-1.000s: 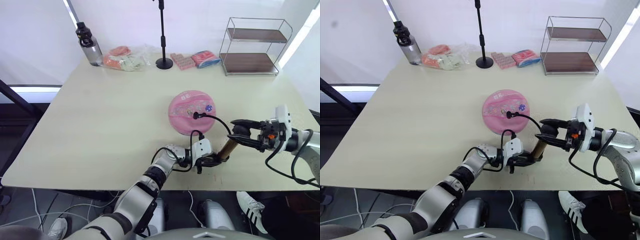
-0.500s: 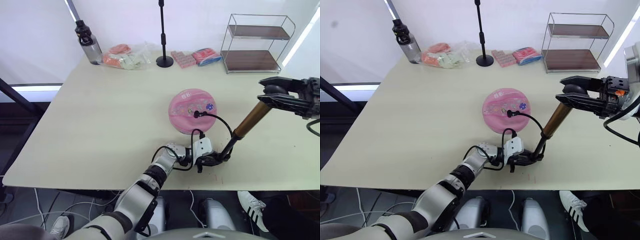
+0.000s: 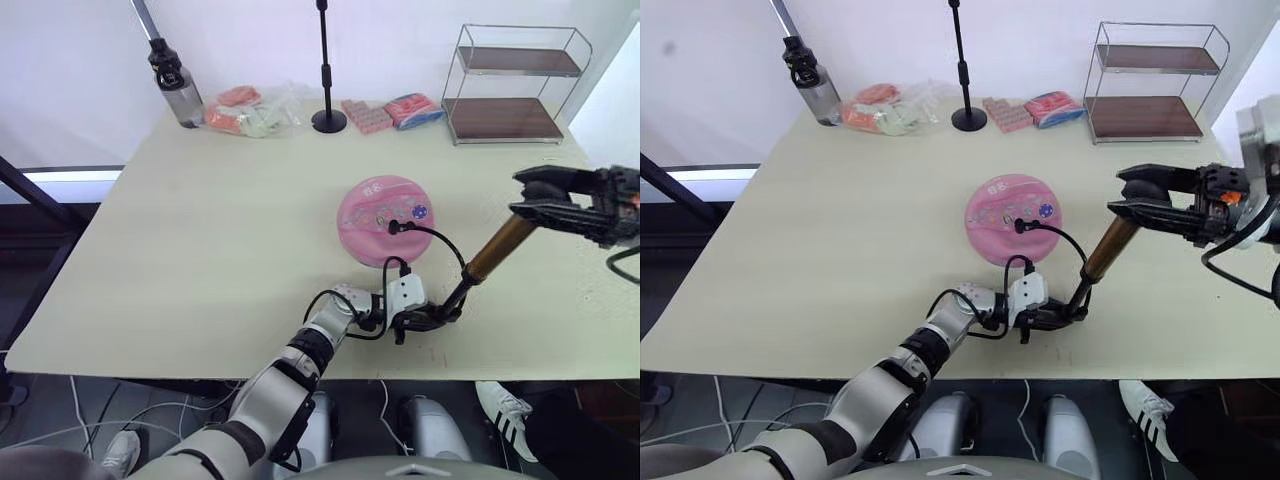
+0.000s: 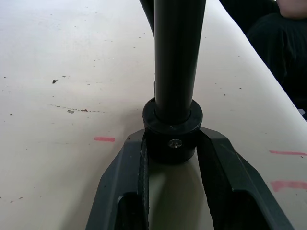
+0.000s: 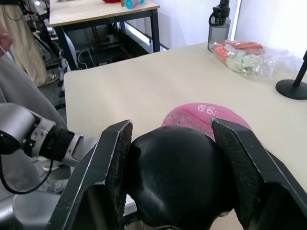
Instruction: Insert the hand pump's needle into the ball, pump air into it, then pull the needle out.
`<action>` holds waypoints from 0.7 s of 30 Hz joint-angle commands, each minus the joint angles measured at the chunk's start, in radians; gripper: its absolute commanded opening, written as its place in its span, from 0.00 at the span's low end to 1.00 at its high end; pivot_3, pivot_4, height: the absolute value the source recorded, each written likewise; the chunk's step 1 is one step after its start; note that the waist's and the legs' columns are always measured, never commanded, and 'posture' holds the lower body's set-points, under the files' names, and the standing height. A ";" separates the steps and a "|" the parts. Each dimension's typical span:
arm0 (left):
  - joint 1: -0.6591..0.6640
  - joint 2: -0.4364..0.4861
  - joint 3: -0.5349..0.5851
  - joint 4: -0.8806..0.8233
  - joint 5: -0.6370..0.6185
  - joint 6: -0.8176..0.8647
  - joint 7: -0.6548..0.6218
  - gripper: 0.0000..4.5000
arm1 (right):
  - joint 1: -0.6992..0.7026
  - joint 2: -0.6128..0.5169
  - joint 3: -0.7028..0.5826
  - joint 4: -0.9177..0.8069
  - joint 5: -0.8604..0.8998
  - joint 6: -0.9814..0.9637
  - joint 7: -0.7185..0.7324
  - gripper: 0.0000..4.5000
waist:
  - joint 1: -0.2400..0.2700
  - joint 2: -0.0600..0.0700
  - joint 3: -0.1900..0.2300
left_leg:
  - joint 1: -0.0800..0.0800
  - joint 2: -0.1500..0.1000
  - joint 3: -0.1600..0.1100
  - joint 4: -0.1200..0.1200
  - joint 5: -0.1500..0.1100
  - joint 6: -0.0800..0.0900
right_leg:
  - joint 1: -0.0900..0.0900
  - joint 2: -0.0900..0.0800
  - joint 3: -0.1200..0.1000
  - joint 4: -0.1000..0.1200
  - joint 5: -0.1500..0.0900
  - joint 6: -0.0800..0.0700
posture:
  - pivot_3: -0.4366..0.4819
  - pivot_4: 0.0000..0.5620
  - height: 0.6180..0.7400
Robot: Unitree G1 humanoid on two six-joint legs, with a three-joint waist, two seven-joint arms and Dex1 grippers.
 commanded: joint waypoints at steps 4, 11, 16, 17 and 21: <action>0.049 0.020 -0.015 0.076 0.043 0.056 0.015 0.22 | 0.102 0.075 0.122 0.010 -0.141 -0.113 0.023 0.48 | 0.000 -0.004 -0.005 | 0.001 0.000 0.000 0.000 0.000 0.000 | 0.001 0.001 0.000 0.000 0.000 0.000 | 0.48 0.27 1.00; 0.051 0.014 -0.016 0.081 0.046 0.053 0.021 0.22 | 0.197 0.182 0.246 0.075 -0.290 -0.285 0.045 0.48 | 0.000 -0.006 -0.010 | 0.002 0.000 0.000 0.000 0.000 0.000 | 0.001 0.002 0.000 0.000 0.000 0.000 | 0.48 0.27 1.00; 0.050 0.014 -0.016 0.079 0.046 0.051 0.023 0.22 | 0.231 0.254 0.310 0.219 -0.443 -0.504 0.070 0.48 | 0.000 -0.009 -0.011 | 0.008 0.000 0.000 -0.001 0.000 0.000 | 0.007 0.002 0.000 0.000 -0.001 -0.001 | 0.48 0.27 1.00; 0.050 0.014 -0.016 0.079 0.046 0.050 0.024 0.22 | 0.232 0.259 0.319 0.244 -0.464 -0.535 0.074 0.48 | -0.001 -0.008 -0.012 | 0.012 0.000 0.001 -0.002 0.000 0.000 | 0.010 0.002 0.001 0.000 -0.001 -0.001 | 0.48 0.27 1.00; 0.050 0.013 -0.014 0.082 0.046 0.049 0.028 0.22 | 0.229 0.262 0.313 0.247 -0.441 -0.553 0.092 0.48 | -0.001 -0.012 -0.014 | 0.017 0.002 0.000 -0.002 0.000 0.000 | 0.014 0.002 0.000 0.000 -0.003 0.003 | 0.48 0.27 1.00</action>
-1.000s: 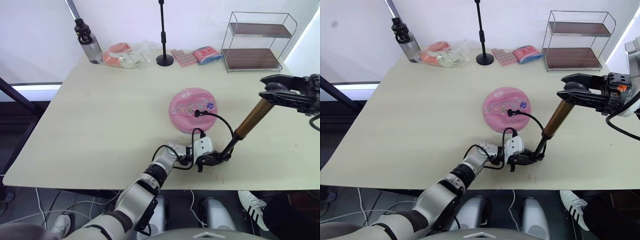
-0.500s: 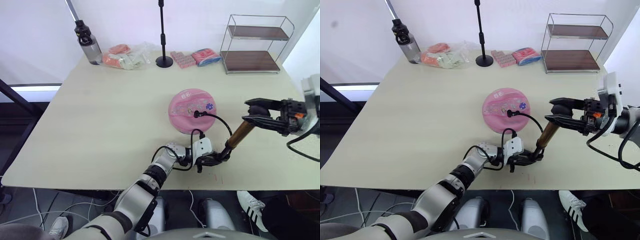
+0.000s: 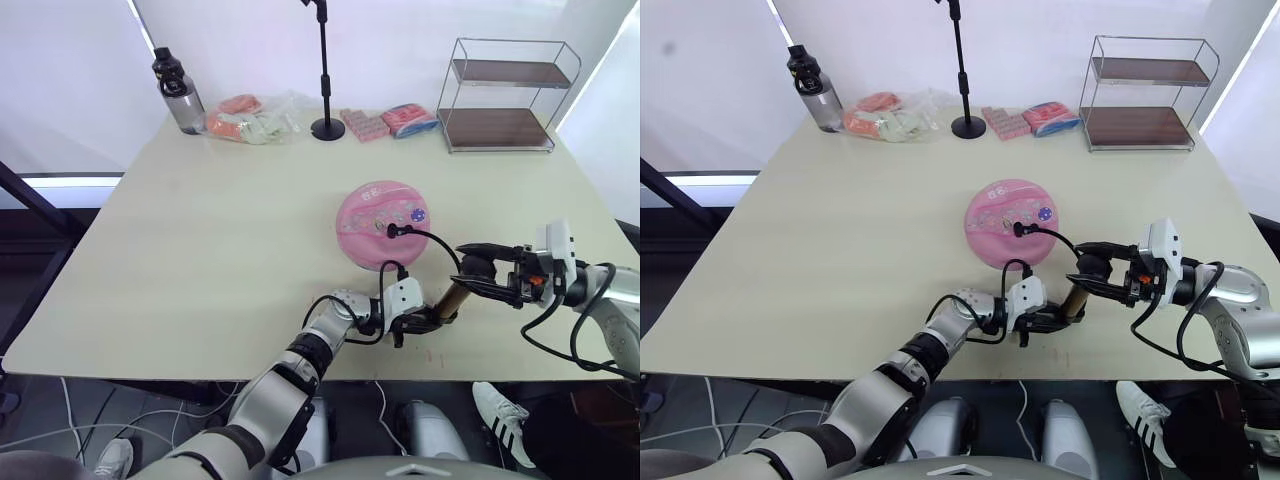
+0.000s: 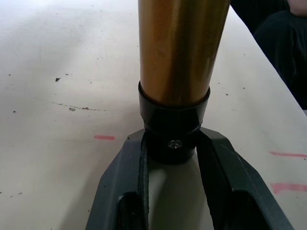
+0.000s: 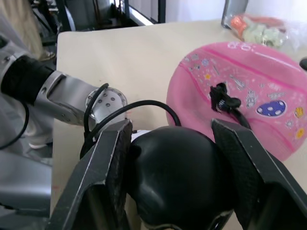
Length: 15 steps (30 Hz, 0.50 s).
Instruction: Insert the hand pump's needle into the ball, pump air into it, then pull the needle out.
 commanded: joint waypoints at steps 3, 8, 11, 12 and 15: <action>0.036 0.014 -0.011 0.070 0.031 0.050 -0.005 0.22 | 0.007 -0.022 -0.008 0.039 -0.036 0.025 -0.002 0.48 | 0.001 -0.001 -0.001 | 0.000 0.000 0.000 0.000 0.000 0.000 | 0.000 0.000 0.000 0.000 0.002 -0.003 | 0.48 0.27 1.00; 0.034 0.013 -0.007 0.074 0.028 0.053 -0.004 0.22 | -0.051 -0.077 -0.107 -0.027 0.084 0.138 -0.009 0.48 | 0.001 0.000 0.001 | -0.001 0.000 0.000 0.000 0.000 0.000 | 0.000 -0.003 0.000 0.000 0.002 -0.004 | 0.48 0.27 1.00; 0.035 0.017 -0.005 0.074 0.027 0.053 -0.004 0.22 | -0.105 -0.142 -0.179 -0.068 0.179 0.246 -0.007 0.48 | 0.002 0.008 0.007 | -0.003 -0.001 0.000 0.000 0.000 0.000 | -0.001 -0.003 0.000 0.000 0.002 -0.004 | 0.48 0.27 1.00; 0.035 0.018 -0.004 0.075 0.028 0.053 -0.005 0.22 | -0.125 -0.161 -0.199 -0.073 0.202 0.280 -0.014 0.48 | 0.002 0.009 0.008 | -0.004 -0.001 0.001 0.000 0.000 0.000 | -0.003 -0.004 0.000 0.000 0.002 -0.003 | 0.48 0.27 1.00; 0.038 0.022 -0.004 0.076 0.030 0.052 -0.008 0.22 | -0.183 -0.206 -0.248 -0.084 0.266 0.358 -0.027 0.48 | 0.002 0.009 0.010 | -0.004 -0.002 0.001 -0.001 0.000 0.000 | -0.003 -0.004 0.000 -0.001 0.002 -0.004 | 0.48 0.27 1.00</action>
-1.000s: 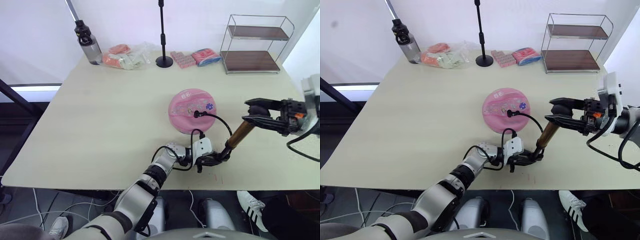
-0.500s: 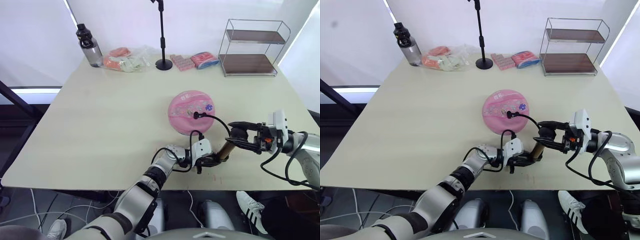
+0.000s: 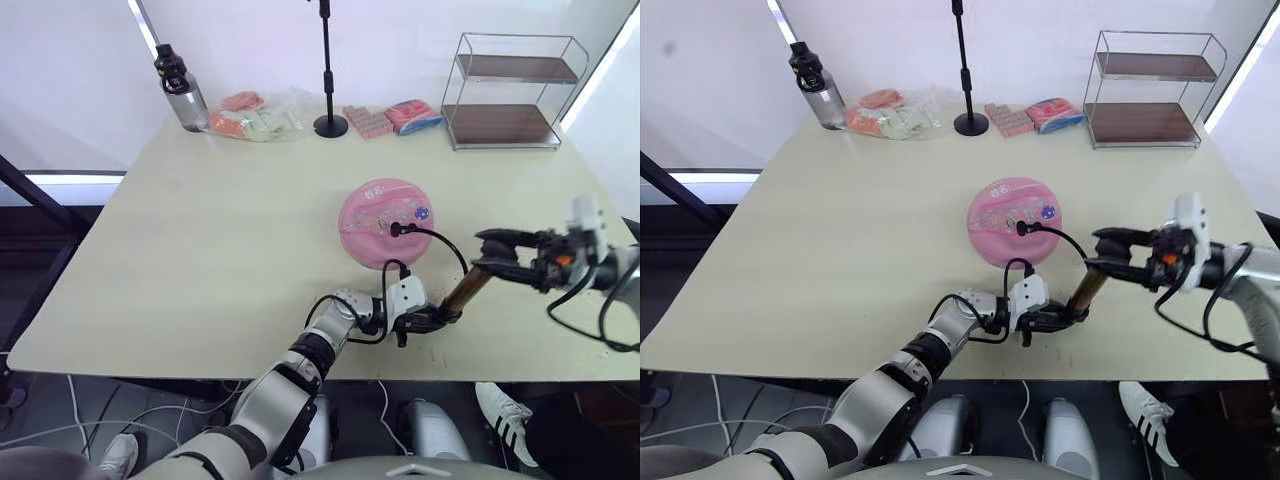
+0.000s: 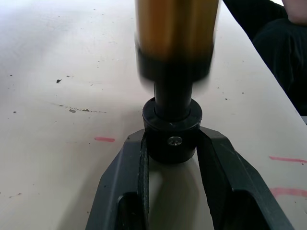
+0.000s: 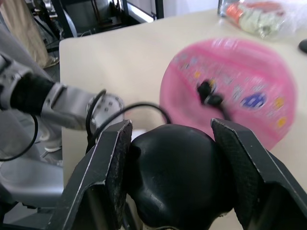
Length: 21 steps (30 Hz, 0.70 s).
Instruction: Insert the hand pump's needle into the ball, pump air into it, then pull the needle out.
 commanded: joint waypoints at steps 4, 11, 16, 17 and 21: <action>0.046 0.040 -0.018 0.076 0.046 0.052 0.000 0.22 | -0.147 -0.096 -0.171 -0.046 0.160 0.146 -0.037 0.48 | -0.001 0.001 0.003 | 0.000 0.000 0.000 0.000 0.000 0.000 | 0.000 0.000 0.000 0.000 0.000 0.000 | 0.48 0.27 1.00; 0.050 0.043 -0.017 0.069 0.046 0.053 -0.001 0.22 | -0.284 -0.168 -0.206 -0.018 0.257 0.291 -0.070 0.48 | -0.001 0.002 0.005 | 0.000 0.000 0.000 0.000 0.000 0.000 | 0.000 0.000 0.000 0.000 0.000 0.000 | 0.48 0.27 1.00; 0.051 0.043 -0.018 0.066 0.047 0.055 -0.001 0.22 | -0.314 -0.187 -0.198 -0.014 0.253 0.331 -0.063 0.48 | -0.001 0.004 0.006 | -0.004 0.000 0.002 0.000 0.000 0.000 | -0.005 -0.001 0.002 0.000 0.000 0.000 | 0.48 0.27 1.00; 0.051 0.043 -0.018 0.066 0.047 0.056 -0.001 0.22 | -0.307 -0.185 -0.192 -0.018 0.246 0.334 -0.060 0.48 | -0.001 0.004 0.006 | -0.004 0.000 0.002 0.000 0.000 0.000 | -0.005 -0.001 0.002 0.000 0.000 0.000 | 0.48 0.27 1.00; 0.051 0.041 -0.017 0.066 0.046 0.058 -0.001 0.22 | -0.186 -0.170 -0.134 -0.066 0.156 0.284 -0.021 0.48 | 0.000 0.003 0.005 | -0.005 0.000 0.002 0.000 0.000 0.000 | -0.006 0.000 0.002 0.000 0.000 0.000 | 0.48 0.27 1.00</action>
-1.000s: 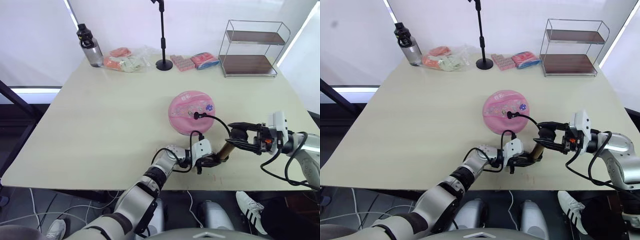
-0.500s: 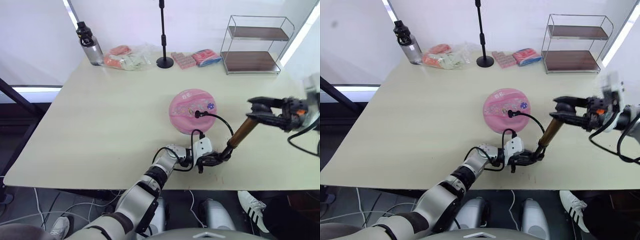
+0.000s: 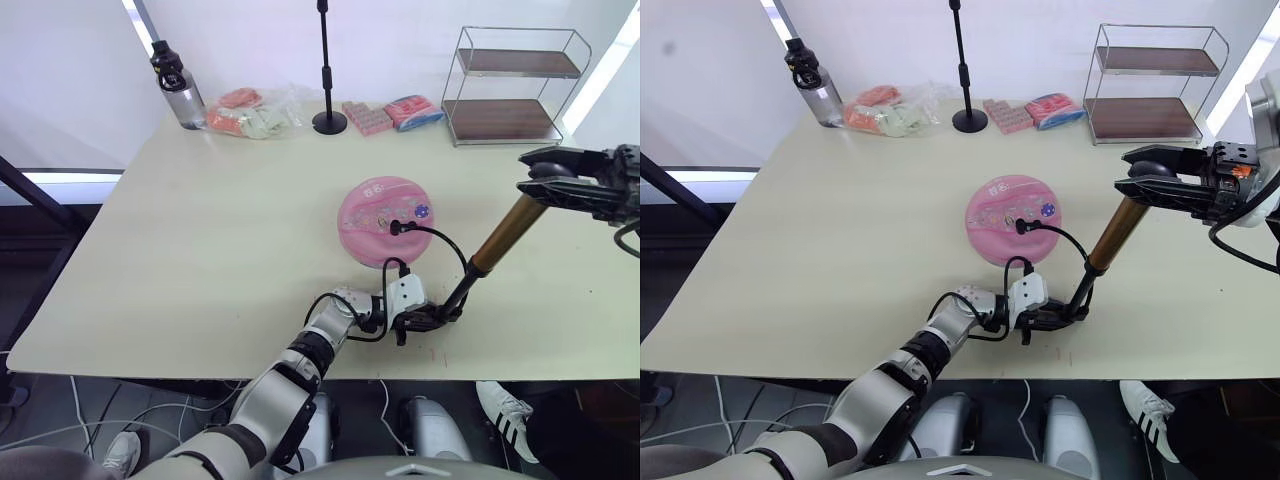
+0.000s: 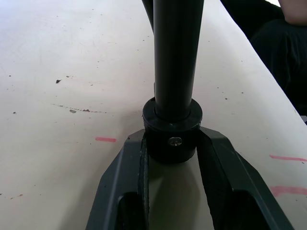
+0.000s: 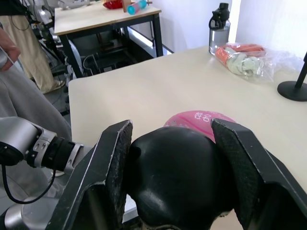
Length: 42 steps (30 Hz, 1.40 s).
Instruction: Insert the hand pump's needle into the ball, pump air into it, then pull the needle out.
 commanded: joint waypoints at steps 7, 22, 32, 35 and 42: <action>0.052 0.039 -0.021 0.071 0.047 0.057 0.007 0.22 | 0.197 0.078 0.074 -0.064 -0.154 -0.157 0.031 0.48 | -0.002 -0.005 -0.003 | 0.004 0.001 0.000 0.000 0.000 0.000 | 0.003 0.002 0.000 0.000 0.000 0.000 | 0.48 0.27 1.00; 0.052 0.039 -0.021 0.074 0.052 0.057 0.011 0.22 | 0.358 0.367 0.288 0.166 -0.467 -0.601 0.035 0.48 | -0.004 -0.014 -0.013 | 0.008 0.002 -0.001 0.000 0.000 0.000 | 0.006 0.005 0.000 0.000 0.000 0.000 | 0.48 0.27 1.00; 0.051 0.038 -0.019 0.077 0.056 0.056 0.016 0.22 | 0.318 0.334 0.221 0.105 -0.394 -0.594 0.031 0.48 | -0.004 -0.017 -0.019 | 0.011 0.004 -0.001 -0.001 0.000 0.000 | 0.008 0.005 0.000 0.000 -0.001 0.000 | 0.48 0.27 1.00; 0.050 0.039 -0.020 0.079 0.058 0.055 0.016 0.22 | 0.255 0.259 0.137 0.031 -0.275 -0.474 0.034 0.48 | -0.003 -0.015 -0.017 | 0.010 0.004 -0.001 -0.001 0.000 0.000 | 0.008 0.004 0.000 0.000 0.000 0.000 | 0.48 0.27 1.00; 0.048 0.038 -0.022 0.086 0.057 0.051 0.013 0.22 | 0.104 0.121 0.002 -0.034 -0.088 -0.262 0.016 0.48 | 0.000 -0.002 -0.003 | 0.004 0.000 0.000 -0.001 0.000 0.000 | 0.004 0.000 0.000 0.000 0.000 0.000 | 0.48 0.27 1.00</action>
